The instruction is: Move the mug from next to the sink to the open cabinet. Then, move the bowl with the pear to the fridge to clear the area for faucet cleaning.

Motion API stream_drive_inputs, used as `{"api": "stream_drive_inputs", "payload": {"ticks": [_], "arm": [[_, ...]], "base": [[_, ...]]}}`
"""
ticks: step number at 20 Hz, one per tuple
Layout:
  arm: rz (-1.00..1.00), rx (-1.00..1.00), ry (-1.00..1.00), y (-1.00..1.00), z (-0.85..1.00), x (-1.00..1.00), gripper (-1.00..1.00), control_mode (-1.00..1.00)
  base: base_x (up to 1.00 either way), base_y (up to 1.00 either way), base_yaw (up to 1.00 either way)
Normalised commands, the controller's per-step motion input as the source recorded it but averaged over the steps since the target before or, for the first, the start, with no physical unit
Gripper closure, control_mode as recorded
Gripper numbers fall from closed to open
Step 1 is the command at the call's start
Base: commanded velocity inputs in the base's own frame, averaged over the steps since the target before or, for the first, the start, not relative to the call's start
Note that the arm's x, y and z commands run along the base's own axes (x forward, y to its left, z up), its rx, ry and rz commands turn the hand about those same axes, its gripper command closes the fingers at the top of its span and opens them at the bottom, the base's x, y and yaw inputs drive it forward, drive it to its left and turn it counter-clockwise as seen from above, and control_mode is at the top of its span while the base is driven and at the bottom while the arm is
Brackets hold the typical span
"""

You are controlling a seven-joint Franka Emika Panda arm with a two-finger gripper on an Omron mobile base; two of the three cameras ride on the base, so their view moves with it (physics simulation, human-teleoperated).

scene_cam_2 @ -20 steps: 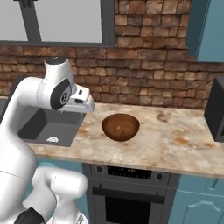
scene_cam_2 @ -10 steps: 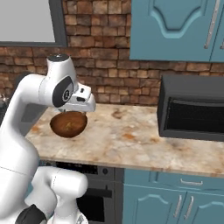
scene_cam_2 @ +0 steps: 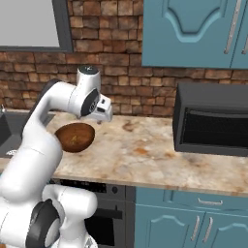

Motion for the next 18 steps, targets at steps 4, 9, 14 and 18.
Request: {"api": "stream_drive_inputs", "payload": {"ticks": [4,9,14,18], "arm": [[-0.04,0.01,0.11,0.36,-0.32,0.52,-1.00,-1.00],[0.00,0.00,0.18,0.13,-0.41,0.07,-1.00,-1.00],[0.00,0.00,-0.01,0.24,-0.54,0.23,-1.00,-1.00],[0.00,0.00,-0.01,0.24,-0.46,0.35,-1.00,-1.00]], "base": [[0.00,0.00,0.00],[0.00,0.00,0.00],[0.00,0.00,0.00],[0.00,0.00,0.00]]}}
